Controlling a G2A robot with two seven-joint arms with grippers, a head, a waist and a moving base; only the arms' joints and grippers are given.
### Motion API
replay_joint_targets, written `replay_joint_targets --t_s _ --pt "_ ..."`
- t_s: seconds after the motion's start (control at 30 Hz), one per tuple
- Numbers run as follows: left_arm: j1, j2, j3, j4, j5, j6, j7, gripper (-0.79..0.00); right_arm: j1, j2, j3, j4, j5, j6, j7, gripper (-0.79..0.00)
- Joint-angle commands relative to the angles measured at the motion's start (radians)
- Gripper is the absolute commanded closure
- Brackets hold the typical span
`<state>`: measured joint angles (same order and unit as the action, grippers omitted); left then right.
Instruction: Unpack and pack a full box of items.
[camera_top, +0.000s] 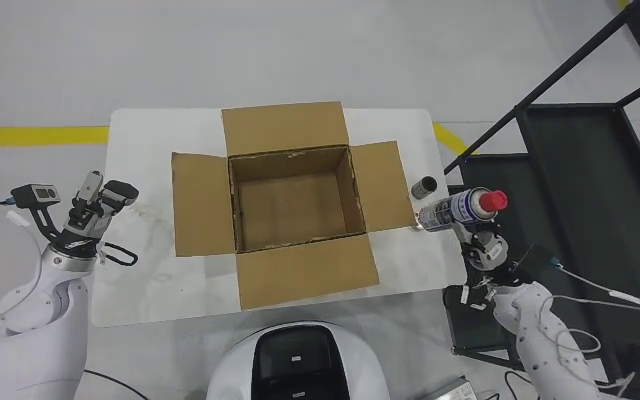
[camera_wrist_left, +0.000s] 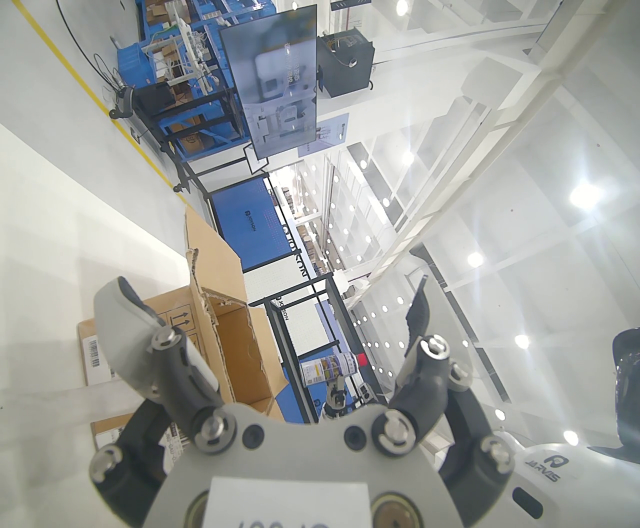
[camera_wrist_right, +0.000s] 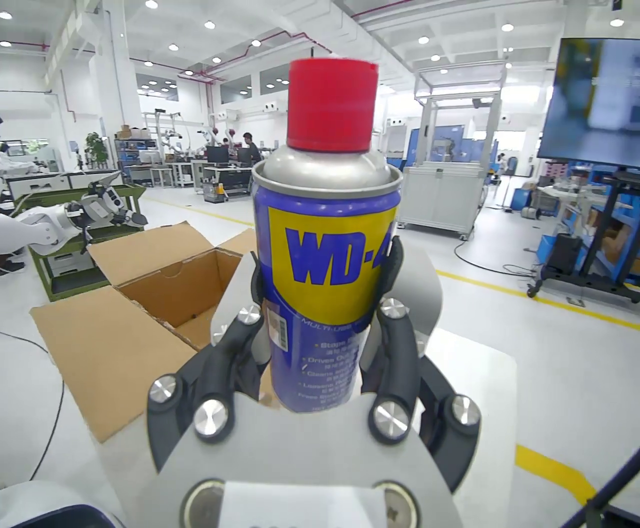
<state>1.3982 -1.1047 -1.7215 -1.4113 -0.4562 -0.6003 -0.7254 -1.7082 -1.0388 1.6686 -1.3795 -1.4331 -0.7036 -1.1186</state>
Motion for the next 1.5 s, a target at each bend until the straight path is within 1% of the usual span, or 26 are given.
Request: replay_joint_targets --t_s 0.0,0.13,0.4,0.53,0.73,0.9,1.17,1.47 --pt "0.0 0.0 0.0 0.0 0.0 0.0 0.0 -0.785 -0.008 0.0 -0.001 0.04 -0.015 0.031 -0.029 0.0" --pt "0.0 0.0 0.0 0.0 0.0 0.0 0.0 -0.785 -0.009 -0.001 -0.015 0.137 -0.039 0.078 -0.076 0.0" --pt "0.0 0.0 0.0 0.0 0.0 0.0 0.0 -0.785 0.025 -0.011 -0.102 0.312 -0.047 0.151 -0.149 0.0" --pt "0.0 0.0 0.0 0.0 0.0 0.0 0.0 -0.785 0.08 -0.021 -0.148 0.425 -0.053 0.186 -0.184 0.0" --pt "0.0 0.0 0.0 0.0 0.0 0.0 0.0 -0.785 0.195 -0.042 -0.225 0.597 -0.054 0.223 -0.221 0.0" --pt "0.0 0.0 0.0 0.0 0.0 0.0 0.0 -0.785 0.276 -0.06 -0.283 0.712 -0.057 0.241 -0.239 0.0" --pt "0.0 0.0 0.0 0.0 0.0 0.0 0.0 -0.785 0.358 -0.076 -0.341 0.826 -0.048 0.269 -0.267 0.0" --pt "0.0 0.0 0.0 0.0 0.0 0.0 0.0 -0.785 0.43 -0.085 -0.382 0.923 -0.045 0.257 -0.255 0.0"
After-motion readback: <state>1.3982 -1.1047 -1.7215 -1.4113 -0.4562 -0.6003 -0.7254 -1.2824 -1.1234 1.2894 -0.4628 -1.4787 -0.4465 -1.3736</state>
